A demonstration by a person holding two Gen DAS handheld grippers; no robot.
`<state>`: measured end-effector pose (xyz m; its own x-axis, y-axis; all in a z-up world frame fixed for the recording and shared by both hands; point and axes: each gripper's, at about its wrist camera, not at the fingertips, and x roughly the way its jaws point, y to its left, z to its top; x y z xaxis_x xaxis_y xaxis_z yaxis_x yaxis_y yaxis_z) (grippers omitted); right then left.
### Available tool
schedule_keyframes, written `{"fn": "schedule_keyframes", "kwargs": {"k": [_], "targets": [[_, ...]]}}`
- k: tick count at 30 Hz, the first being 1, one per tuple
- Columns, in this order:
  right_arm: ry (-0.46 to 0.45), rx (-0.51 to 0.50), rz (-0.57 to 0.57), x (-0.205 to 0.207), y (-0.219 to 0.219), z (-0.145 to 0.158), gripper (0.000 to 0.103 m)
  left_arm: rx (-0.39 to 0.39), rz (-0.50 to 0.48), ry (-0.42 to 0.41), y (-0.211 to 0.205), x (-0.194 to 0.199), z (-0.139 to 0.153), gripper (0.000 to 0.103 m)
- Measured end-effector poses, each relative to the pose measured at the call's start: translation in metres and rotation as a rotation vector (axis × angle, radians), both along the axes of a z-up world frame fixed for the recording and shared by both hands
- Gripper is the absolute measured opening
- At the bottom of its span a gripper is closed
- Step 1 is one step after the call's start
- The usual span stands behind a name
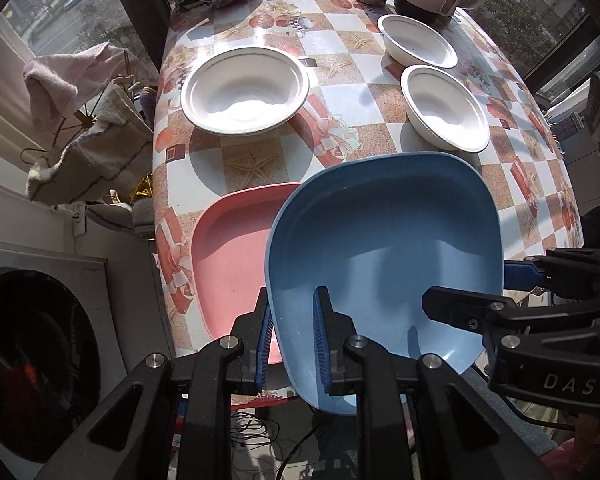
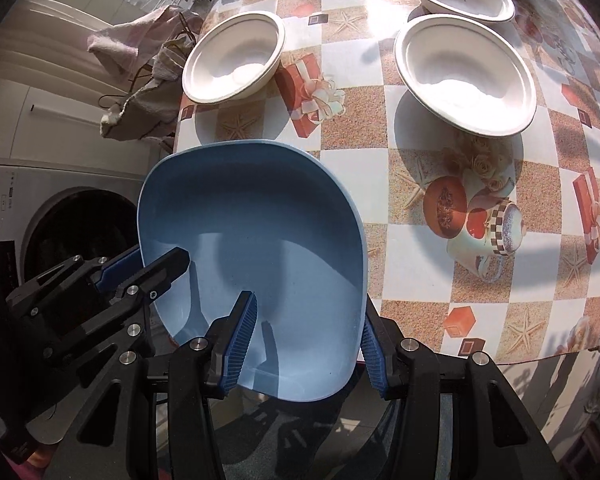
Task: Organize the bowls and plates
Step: 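Carry the blue plate onto the pink plate and open both grippers, then move both grippers toward a white bowl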
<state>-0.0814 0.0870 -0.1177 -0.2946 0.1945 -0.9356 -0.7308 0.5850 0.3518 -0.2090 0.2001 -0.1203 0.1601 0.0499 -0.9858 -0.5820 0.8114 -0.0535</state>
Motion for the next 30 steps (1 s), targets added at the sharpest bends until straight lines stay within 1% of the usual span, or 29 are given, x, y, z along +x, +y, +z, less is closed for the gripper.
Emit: {"fn": "schedule_keyframes", "kwargs": {"k": [4, 10, 11, 16, 17, 18, 19, 20, 21, 22, 24, 27, 30], "targets": [[0.003, -0.004, 0.052, -0.014, 0.028, -0.008, 0.053, 0.019, 0.046, 0.025, 0.024, -0.011, -0.008, 0.02], [0.045, -0.038, 0.055, -0.021, 0.047, -0.026, 0.053, 0.021, 0.071, 0.026, 0.043, -0.013, -0.018, 0.021], [0.05, -0.042, 0.053, -0.021, 0.048, -0.029, 0.053, 0.019, 0.07, 0.025, 0.044, -0.013, -0.02, 0.022], [0.074, -0.035, 0.052, -0.02, 0.049, -0.036, 0.053, 0.032, 0.069, 0.007, 0.046, -0.012, -0.024, 0.034], [0.074, -0.035, 0.053, -0.018, 0.048, -0.035, 0.055, 0.029, 0.076, 0.002, 0.048, -0.013, -0.024, 0.037], [0.069, -0.036, 0.051, -0.016, 0.046, -0.035, 0.066, 0.026, 0.083, -0.004, 0.049, -0.015, -0.023, 0.043], [0.061, -0.036, 0.045, -0.013, 0.043, -0.034, 0.073, 0.027, 0.093, -0.013, 0.05, -0.017, -0.022, 0.048], [0.061, -0.031, 0.036, -0.008, 0.039, -0.033, 0.09, 0.027, 0.099, -0.023, 0.051, -0.019, -0.02, 0.051], [0.065, -0.027, 0.026, -0.004, 0.035, -0.032, 0.101, 0.024, 0.103, -0.033, 0.051, -0.021, -0.018, 0.057], [0.066, -0.026, 0.01, 0.002, 0.03, -0.031, 0.102, 0.02, 0.107, -0.043, 0.051, -0.023, -0.016, 0.061], [0.05, -0.047, -0.013, 0.013, 0.018, -0.03, 0.102, 0.005, 0.112, -0.054, 0.05, -0.027, -0.013, 0.063], [0.041, -0.086, -0.075, 0.03, -0.008, -0.033, 0.102, -0.031, 0.114, -0.063, 0.041, -0.03, -0.01, 0.064], [0.072, -0.137, -0.174, 0.047, -0.044, -0.042, 0.102, -0.094, 0.096, -0.077, 0.024, -0.028, -0.01, 0.065]]}}
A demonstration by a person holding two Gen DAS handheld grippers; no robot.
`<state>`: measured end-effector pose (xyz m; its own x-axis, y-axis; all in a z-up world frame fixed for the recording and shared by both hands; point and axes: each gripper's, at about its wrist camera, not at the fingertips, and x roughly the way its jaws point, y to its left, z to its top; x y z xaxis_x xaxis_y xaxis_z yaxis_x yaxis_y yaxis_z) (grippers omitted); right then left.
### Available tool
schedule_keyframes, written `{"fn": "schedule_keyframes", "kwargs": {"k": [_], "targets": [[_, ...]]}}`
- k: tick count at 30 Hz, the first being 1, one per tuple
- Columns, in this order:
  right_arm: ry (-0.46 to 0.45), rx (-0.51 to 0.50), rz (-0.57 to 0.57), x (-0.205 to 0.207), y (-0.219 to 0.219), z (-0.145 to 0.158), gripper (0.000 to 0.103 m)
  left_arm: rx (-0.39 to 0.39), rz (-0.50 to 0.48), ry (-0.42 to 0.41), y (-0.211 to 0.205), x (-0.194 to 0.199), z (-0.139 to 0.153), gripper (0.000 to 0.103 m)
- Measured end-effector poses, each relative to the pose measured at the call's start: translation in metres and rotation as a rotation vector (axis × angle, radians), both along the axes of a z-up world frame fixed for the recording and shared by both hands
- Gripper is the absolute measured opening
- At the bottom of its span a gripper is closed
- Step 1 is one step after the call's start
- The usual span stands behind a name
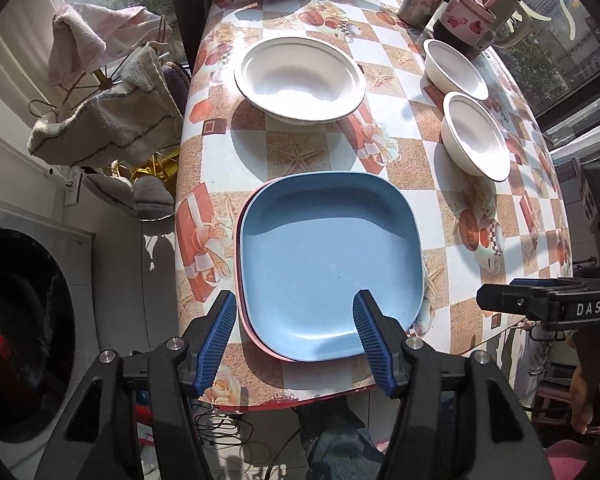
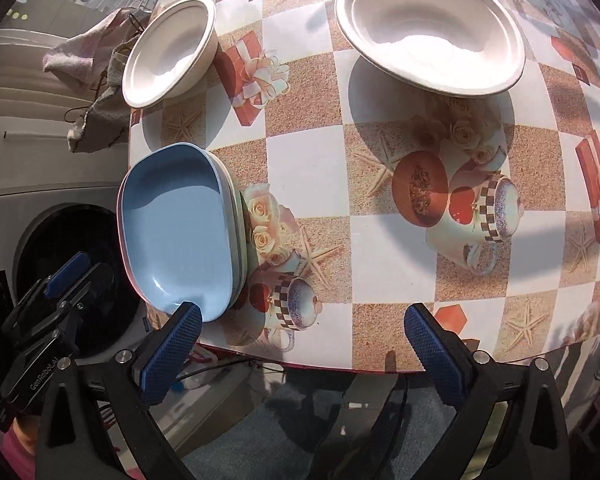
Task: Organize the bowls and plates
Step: 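Move both grippers toward a white bowl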
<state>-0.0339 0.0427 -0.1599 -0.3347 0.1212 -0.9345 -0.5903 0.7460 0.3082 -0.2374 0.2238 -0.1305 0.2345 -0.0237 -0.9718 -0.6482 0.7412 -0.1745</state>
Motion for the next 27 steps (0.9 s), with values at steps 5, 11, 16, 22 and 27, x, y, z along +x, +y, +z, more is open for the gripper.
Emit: {"fn": "schedule_keyframes", "kwargs": {"k": [5, 11, 16, 22, 27], "targets": [[0.047, -0.098, -0.223, 0.027, -0.065, -0.017, 0.102, -0.076, -0.104, -0.026, -0.036, 0.022, 0.001, 0.065], [-0.002, -0.109, -0.354, 0.044, -0.107, -0.012, 0.102, -0.082, -0.228, -0.043, -0.059, 0.069, 0.008, 0.069], [-0.037, -0.111, -0.35, 0.065, -0.111, -0.009, 0.102, -0.068, -0.231, -0.055, -0.062, 0.118, 0.014, 0.071], [-0.14, -0.059, -0.272, 0.113, -0.067, 0.008, 0.102, 0.008, -0.213, -0.026, -0.051, 0.177, 0.015, 0.071], [-0.201, -0.021, -0.2, 0.162, -0.018, 0.013, 0.102, 0.017, -0.185, 0.035, -0.033, 0.221, -0.009, 0.071]]}}
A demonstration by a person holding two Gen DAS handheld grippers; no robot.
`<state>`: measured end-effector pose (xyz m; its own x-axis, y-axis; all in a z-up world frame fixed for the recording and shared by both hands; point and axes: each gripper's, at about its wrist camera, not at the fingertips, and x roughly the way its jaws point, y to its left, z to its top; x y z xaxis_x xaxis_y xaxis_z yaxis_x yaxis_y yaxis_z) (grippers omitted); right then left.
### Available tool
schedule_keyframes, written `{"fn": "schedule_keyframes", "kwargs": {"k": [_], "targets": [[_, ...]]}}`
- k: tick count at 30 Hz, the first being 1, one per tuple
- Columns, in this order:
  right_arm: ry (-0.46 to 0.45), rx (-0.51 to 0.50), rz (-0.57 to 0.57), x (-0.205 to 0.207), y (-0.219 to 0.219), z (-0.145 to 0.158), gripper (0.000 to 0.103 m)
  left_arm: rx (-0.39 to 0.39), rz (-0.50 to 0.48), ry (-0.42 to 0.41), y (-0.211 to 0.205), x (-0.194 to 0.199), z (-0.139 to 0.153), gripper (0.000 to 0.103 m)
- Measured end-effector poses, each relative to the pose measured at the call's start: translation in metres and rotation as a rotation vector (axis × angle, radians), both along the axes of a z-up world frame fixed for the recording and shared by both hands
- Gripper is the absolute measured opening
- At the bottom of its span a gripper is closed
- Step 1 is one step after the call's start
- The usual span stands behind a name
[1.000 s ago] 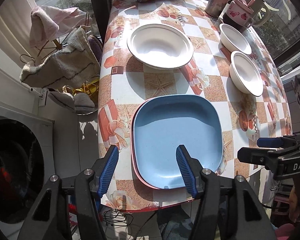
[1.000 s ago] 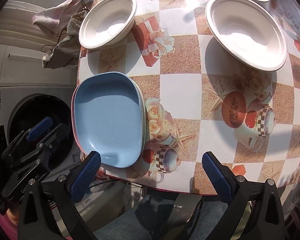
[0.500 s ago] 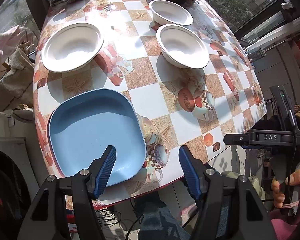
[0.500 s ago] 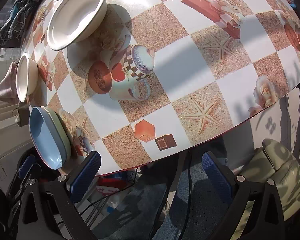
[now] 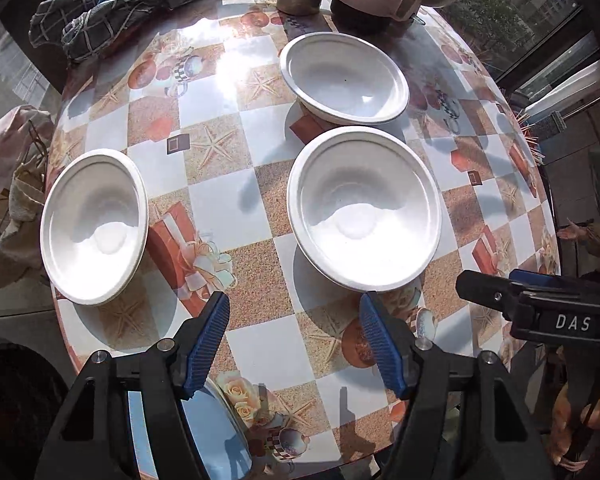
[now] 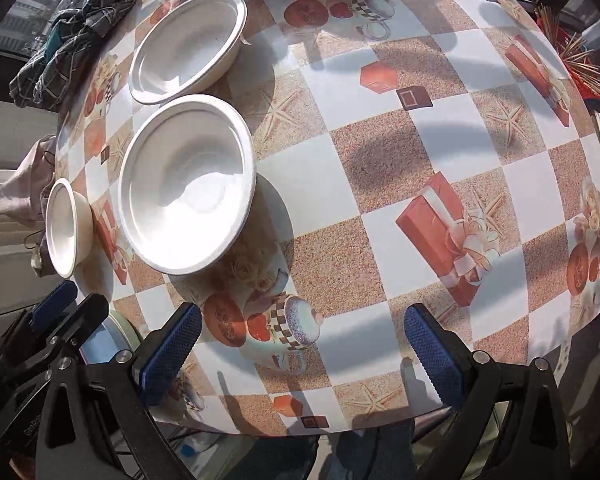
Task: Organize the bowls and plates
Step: 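Move both grippers toward a white bowl, then close both grippers on the white bowl rim and lift it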
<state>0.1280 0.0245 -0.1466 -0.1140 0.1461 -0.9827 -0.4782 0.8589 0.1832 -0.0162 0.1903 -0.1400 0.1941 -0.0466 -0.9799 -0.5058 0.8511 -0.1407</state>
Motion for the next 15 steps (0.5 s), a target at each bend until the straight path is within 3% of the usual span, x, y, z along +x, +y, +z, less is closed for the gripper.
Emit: {"fn": "schedule_keyframes", "kwargs": {"k": [6, 12, 13, 14, 15], "targets": [[0.009, 0.0, 0.055, 0.033, 0.043, -0.024, 0.102, 0.005, 0.047, 0.058, 0.02, 0.037, -0.031, 0.071], [0.028, -0.016, 0.077, 0.046, 0.061, -0.047, 0.101, 0.029, 0.022, 0.089, 0.023, 0.065, -0.051, 0.071], [0.032, -0.015, 0.082, 0.046, 0.062, -0.05, 0.097, 0.023, 0.016, 0.096, 0.023, 0.068, -0.055, 0.071], [0.037, -0.014, 0.089, 0.045, 0.064, -0.053, 0.081, 0.013, 0.013, 0.103, 0.023, 0.071, -0.058, 0.07], [0.044, -0.016, 0.092, 0.045, 0.065, -0.055, 0.066, 0.005, 0.003, 0.114, 0.022, 0.072, -0.062, 0.061]]}}
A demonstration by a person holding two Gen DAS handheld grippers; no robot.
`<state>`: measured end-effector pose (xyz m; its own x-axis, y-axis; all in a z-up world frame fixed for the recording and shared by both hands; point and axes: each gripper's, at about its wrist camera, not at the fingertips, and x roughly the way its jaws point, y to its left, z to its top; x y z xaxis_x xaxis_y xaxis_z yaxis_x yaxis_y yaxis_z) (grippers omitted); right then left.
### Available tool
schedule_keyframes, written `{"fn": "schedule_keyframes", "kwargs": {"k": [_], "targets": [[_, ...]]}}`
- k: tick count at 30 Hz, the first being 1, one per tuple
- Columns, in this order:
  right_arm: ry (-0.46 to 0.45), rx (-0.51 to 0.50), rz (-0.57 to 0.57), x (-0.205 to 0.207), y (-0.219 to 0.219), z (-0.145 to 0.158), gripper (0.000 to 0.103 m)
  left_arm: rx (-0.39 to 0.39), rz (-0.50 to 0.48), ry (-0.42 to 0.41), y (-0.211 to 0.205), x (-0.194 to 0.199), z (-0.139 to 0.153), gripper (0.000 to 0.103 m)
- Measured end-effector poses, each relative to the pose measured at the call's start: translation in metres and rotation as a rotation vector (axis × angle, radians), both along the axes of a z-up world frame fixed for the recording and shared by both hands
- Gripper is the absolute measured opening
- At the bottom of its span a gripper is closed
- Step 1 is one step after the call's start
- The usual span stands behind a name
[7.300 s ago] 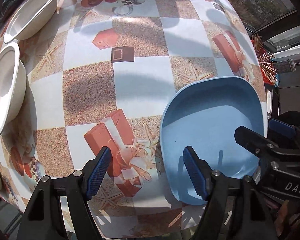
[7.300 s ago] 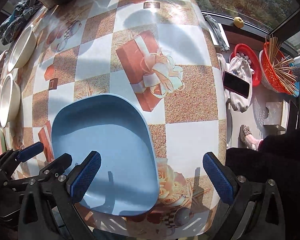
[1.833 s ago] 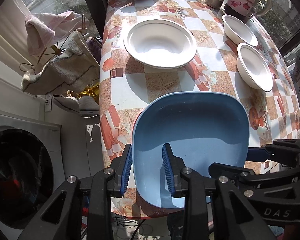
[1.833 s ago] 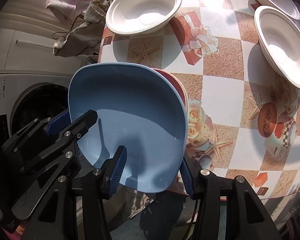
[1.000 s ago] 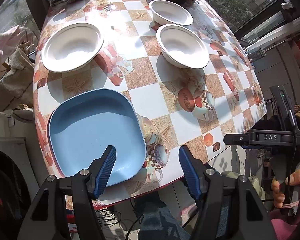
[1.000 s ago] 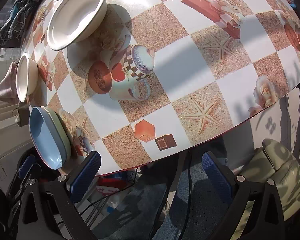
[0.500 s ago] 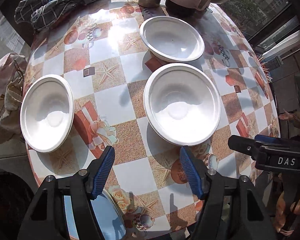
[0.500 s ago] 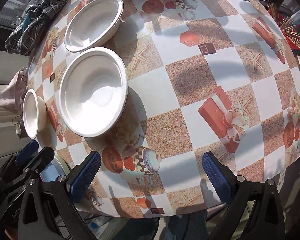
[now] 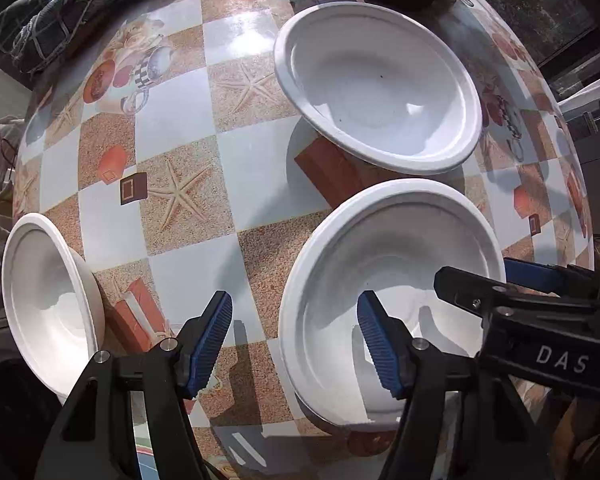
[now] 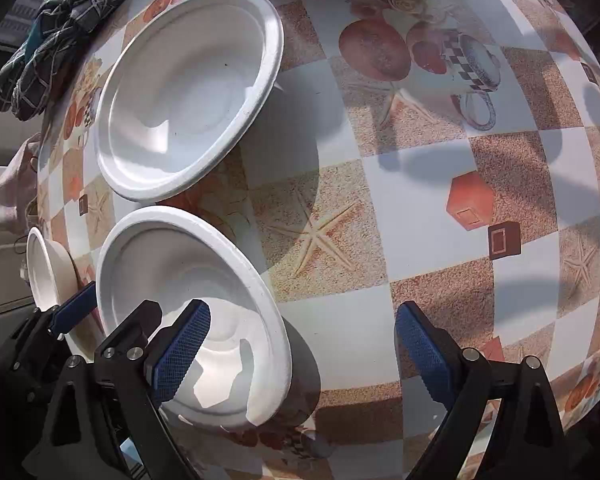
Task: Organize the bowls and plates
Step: 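Close both grippers on the white bowl rim and lift it, then set the white bowl down on the table and open both grippers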
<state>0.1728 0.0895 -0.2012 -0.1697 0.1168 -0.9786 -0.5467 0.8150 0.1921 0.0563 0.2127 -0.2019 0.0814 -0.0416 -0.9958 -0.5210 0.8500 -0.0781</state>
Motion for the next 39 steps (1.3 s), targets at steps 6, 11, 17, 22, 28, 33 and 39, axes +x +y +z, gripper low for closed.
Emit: {"fn": "schedule_keyframes", "kwargs": {"k": [6, 11, 17, 22, 28, 33, 39], "targets": [[0.008, 0.035, 0.074, -0.01, 0.007, 0.0, 0.028, -0.094, -0.011, -0.022, -0.007, 0.003, -0.01, 0.02], [0.035, 0.023, 0.045, -0.026, -0.015, -0.004, 0.028, -0.101, -0.045, -0.007, -0.032, -0.003, -0.011, 0.02], [0.036, -0.034, 0.043, -0.062, -0.063, -0.011, 0.028, -0.098, -0.148, 0.015, -0.093, -0.027, -0.014, 0.02], [0.035, -0.068, 0.029, -0.098, -0.097, -0.015, 0.028, -0.105, -0.201, 0.03, -0.139, -0.056, -0.017, 0.02], [0.048, -0.091, 0.009, -0.129, -0.122, -0.017, 0.028, -0.106, -0.254, 0.044, -0.174, -0.083, -0.019, 0.022], [0.033, -0.087, 0.023, -0.146, -0.132, -0.015, 0.029, -0.072, -0.303, 0.048, -0.188, -0.089, -0.02, 0.032], [0.035, -0.022, -0.059, -0.126, -0.159, -0.001, 0.097, -0.074, -0.273, -0.016, -0.16, -0.104, 0.001, 0.05]]}}
